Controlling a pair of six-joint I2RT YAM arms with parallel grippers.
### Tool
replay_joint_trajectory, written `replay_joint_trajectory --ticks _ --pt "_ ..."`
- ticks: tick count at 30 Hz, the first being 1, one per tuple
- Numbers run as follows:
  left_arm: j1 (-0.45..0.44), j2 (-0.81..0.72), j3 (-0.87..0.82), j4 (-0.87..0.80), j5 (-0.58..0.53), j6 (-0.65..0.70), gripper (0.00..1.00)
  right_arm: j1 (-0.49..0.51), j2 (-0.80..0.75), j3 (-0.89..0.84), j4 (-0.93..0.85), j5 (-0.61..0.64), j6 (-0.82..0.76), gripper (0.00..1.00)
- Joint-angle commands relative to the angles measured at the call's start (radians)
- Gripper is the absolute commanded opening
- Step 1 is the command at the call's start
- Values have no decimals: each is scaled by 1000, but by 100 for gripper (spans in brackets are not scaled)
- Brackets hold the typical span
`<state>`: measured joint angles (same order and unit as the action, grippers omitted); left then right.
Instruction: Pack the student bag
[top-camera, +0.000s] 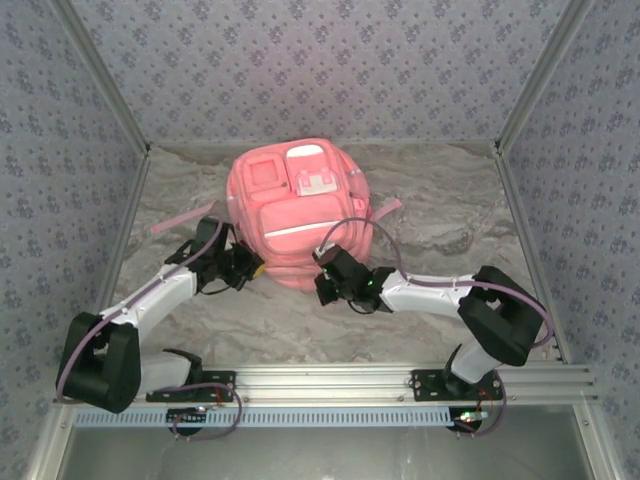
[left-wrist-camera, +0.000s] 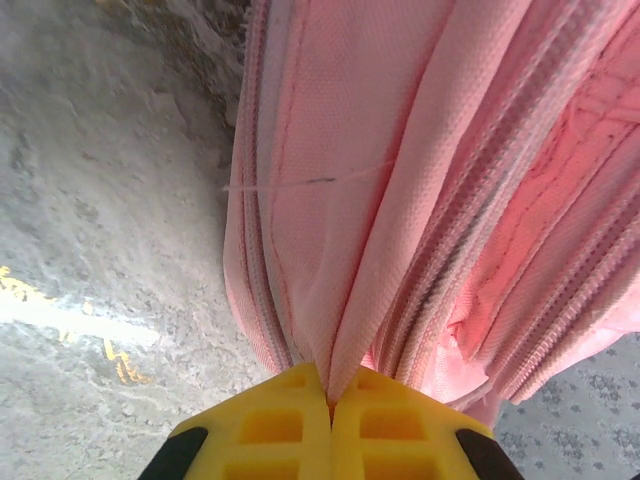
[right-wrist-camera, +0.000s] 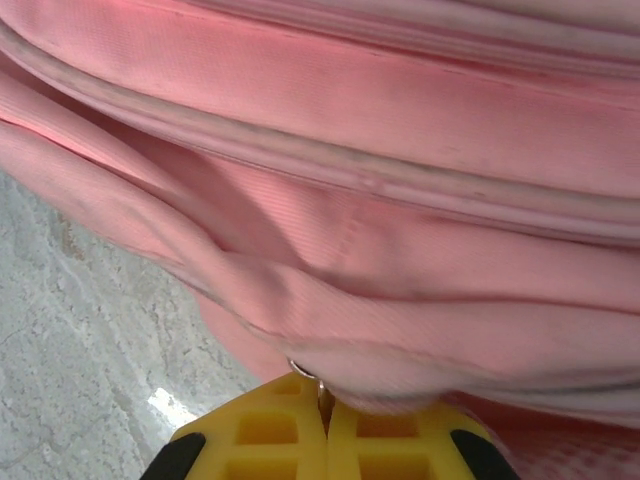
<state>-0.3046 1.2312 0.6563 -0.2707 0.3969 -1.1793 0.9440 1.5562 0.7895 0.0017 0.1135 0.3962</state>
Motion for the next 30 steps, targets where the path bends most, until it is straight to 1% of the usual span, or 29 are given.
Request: replay_joint_trajectory --ticks 1,6,8,10,12,15,18,19,22,25,27,30 --pt "62 -51 38 -71 -101 52 0 -49 -9 -36 -156 88 16 0" --pt "106 -54 43 -96 -92 85 0 -75 -22 -48 -152 85 17 0" --pt "115 -53 51 -111 -101 106 0 -80 -18 -51 -130 48 10 0" --pt "122 -55 67 -135 -121 132 1 -79 0 -38 -110 -16 -6 0" --pt "130 -55 74 -136 -118 149 2 -58 28 -17 -88 -71 -23 0" --pt "130 -66 78 -125 -96 148 18 -11 76 34 -75 -73 -27 0" --pt "127 -82 77 -154 -63 101 36 23 125 73 -53 -64 -8 0" --pt "120 -92 78 -171 -56 92 40 34 140 85 -45 -58 -4 0" --pt "81 -141 64 -223 -65 57 49 51 172 110 -22 -47 1 0" --pt "27 -184 29 -219 -80 -12 56 59 199 137 -11 -46 4 0" --pt "-7 -184 21 -205 -98 -40 60 63 212 153 -4 -49 4 0" --pt "-41 -140 22 -164 -100 -68 61 71 233 177 1 -52 4 0"
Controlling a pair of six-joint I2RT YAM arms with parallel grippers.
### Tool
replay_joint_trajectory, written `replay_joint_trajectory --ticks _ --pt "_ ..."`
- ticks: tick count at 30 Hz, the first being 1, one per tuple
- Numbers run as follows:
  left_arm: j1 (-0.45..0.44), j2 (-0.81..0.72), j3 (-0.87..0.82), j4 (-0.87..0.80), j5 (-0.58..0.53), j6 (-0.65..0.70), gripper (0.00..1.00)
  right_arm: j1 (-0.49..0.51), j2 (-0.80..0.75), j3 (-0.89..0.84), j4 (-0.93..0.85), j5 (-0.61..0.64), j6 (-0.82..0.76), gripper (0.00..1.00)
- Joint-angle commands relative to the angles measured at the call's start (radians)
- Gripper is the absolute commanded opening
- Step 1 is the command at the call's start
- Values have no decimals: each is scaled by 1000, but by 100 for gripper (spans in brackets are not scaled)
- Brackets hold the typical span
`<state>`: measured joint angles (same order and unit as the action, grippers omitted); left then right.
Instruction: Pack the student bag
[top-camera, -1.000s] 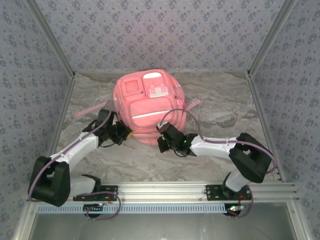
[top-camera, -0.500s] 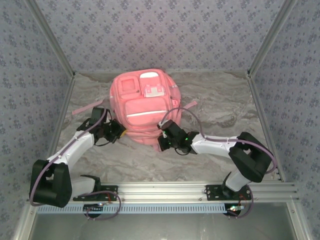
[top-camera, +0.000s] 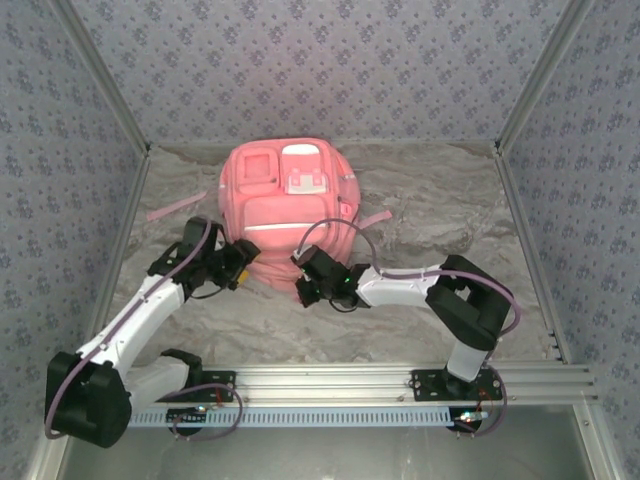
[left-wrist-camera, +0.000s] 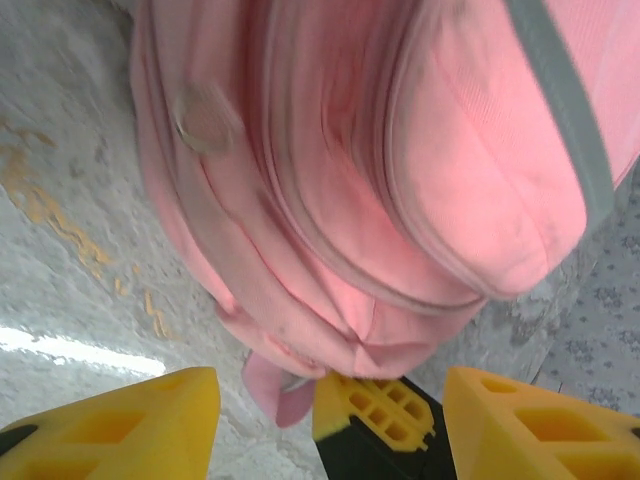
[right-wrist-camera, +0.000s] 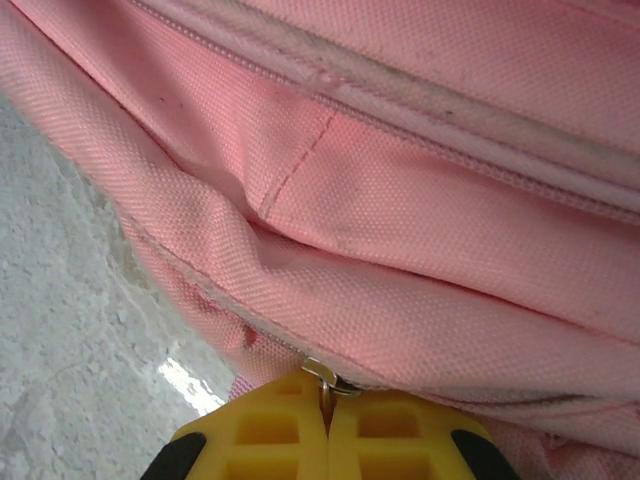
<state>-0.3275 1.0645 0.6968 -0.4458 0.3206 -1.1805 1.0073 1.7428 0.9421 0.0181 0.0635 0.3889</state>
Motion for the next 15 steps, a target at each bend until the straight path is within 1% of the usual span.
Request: replay_joint_trajectory --ticks 1,5,9,11,14,15 --pt "-24 47 -18 32 -17 -75 60 10 53 35 -16 -6 11 0" --pt "-56 119 -2 70 -31 -77 58 13 70 59 -11 -14 11 0" --pt "-63 184 -11 110 -29 -80 53 12 72 58 0 -19 28 0" --pt "-62 210 -19 126 -41 -73 48 13 72 57 2 -16 28 0" --pt "-56 238 -26 145 -53 -61 34 14 63 46 -2 -8 28 0" --pt "-52 242 -28 148 -59 -60 28 14 57 41 -9 -2 30 0"
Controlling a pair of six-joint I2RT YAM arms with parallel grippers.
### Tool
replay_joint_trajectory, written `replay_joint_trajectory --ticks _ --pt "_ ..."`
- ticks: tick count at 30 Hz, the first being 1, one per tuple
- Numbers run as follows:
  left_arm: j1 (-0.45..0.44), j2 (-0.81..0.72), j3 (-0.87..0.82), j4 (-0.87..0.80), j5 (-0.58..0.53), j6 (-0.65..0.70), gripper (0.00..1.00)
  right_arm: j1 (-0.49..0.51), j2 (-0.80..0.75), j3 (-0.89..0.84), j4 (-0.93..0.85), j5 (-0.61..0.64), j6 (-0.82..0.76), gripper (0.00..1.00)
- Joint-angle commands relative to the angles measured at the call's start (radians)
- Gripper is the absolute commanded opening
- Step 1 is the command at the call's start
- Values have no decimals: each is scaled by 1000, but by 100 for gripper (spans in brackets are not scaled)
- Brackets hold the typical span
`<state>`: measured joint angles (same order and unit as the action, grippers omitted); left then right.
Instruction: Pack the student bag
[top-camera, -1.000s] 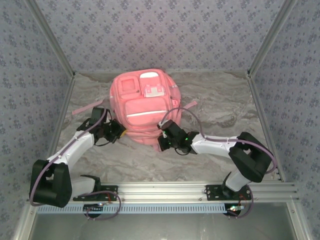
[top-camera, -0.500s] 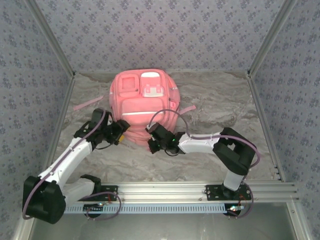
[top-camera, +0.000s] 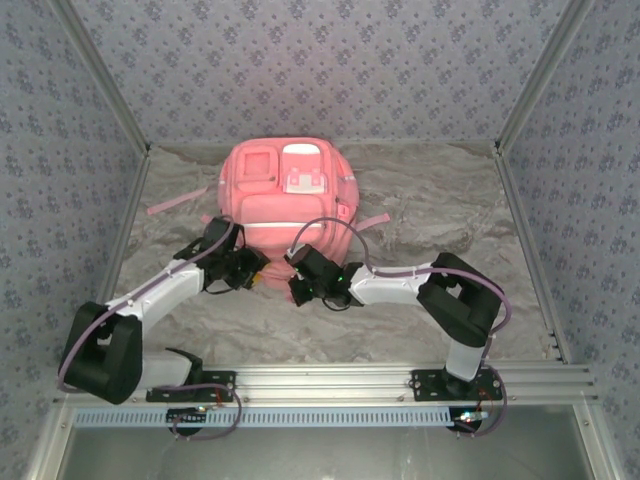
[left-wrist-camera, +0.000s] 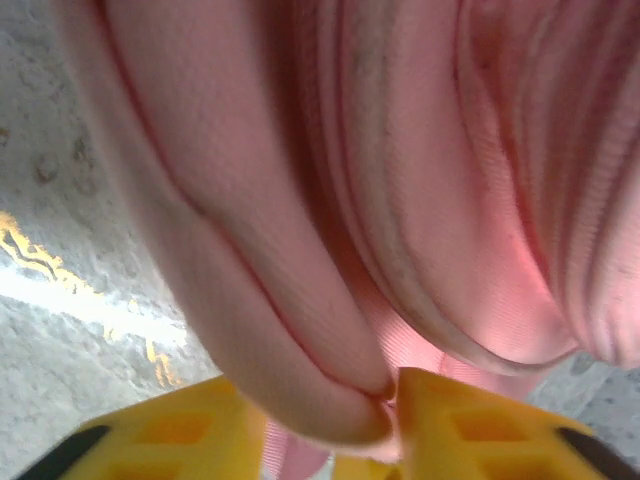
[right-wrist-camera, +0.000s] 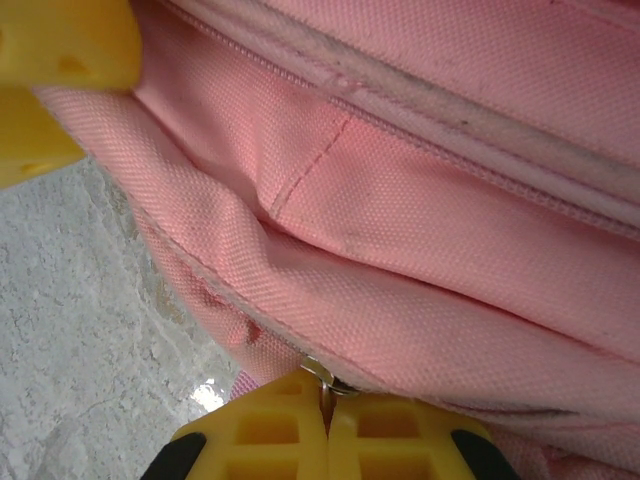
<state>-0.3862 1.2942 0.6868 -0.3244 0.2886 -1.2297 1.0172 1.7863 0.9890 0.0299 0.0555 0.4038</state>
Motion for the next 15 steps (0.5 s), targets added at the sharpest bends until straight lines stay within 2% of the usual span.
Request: replay_joint_trajectory --ticks 1,3,6,9,15 --pt "11 12 -18 28 -36 -4 21 2 7 -12 -27 17 14 0" --pt "20 1 -13 14 -57 8 11 0 -9 -26 -39 35 10 0" --pt "43 -23 -7 -4 -72 34 5 -14 -40 -49 -66 53 8 0" --pt "72 -49 -10 -13 -74 46 0 -33 -73 -84 -76 61 10 0" --pt "110 -79 -12 -31 -60 71 0 -71 -109 -118 -108 68 0 0"
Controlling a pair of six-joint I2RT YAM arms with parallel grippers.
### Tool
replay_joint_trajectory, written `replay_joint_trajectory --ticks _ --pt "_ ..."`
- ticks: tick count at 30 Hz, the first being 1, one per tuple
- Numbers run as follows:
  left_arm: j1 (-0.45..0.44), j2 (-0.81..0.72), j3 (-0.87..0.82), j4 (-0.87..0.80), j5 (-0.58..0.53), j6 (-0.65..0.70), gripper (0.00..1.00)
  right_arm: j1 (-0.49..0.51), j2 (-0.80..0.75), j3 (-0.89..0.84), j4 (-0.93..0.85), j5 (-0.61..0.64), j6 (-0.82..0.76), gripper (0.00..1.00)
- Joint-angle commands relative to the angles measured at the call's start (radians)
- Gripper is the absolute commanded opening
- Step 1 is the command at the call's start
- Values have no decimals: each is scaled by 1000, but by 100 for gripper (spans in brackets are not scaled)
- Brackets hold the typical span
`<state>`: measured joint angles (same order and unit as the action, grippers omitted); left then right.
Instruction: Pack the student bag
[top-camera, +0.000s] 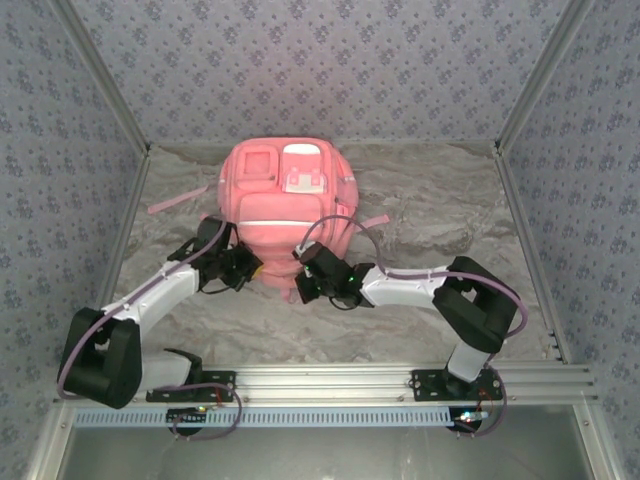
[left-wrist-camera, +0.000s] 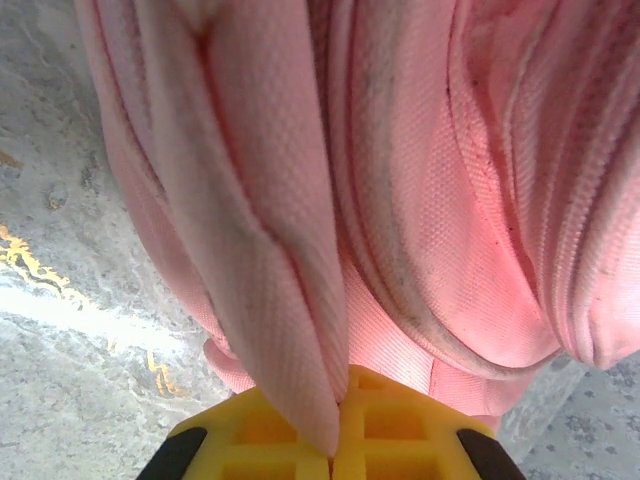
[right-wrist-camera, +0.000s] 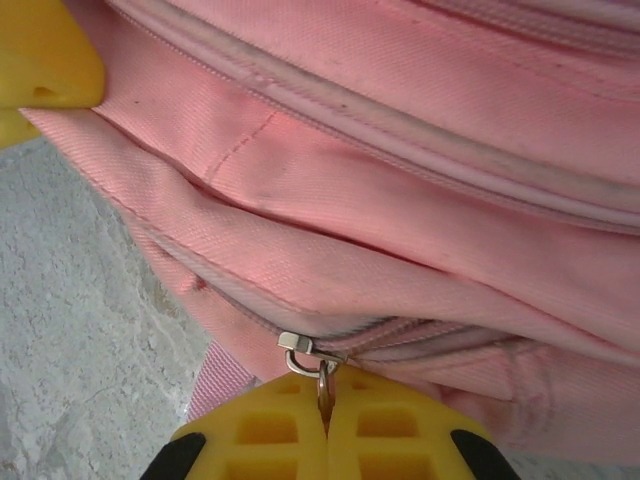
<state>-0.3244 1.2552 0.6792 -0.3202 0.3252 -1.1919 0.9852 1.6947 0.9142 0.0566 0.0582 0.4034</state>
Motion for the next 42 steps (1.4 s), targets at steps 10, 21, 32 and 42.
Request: replay_joint_trajectory --ticks 10,21,32,42 --pt "110 -95 -7 -80 -88 82 0 -120 -20 -79 -141 50 -7 0" --pt "151 -138 6 -140 -101 155 0 -181 -59 -99 -124 -24 -28 0" --pt "169 -149 41 -198 -126 198 4 -155 -11 4 -207 -148 -97 0" --pt "167 -261 45 -290 -23 87 53 -30 101 104 -137 -118 -53 0"
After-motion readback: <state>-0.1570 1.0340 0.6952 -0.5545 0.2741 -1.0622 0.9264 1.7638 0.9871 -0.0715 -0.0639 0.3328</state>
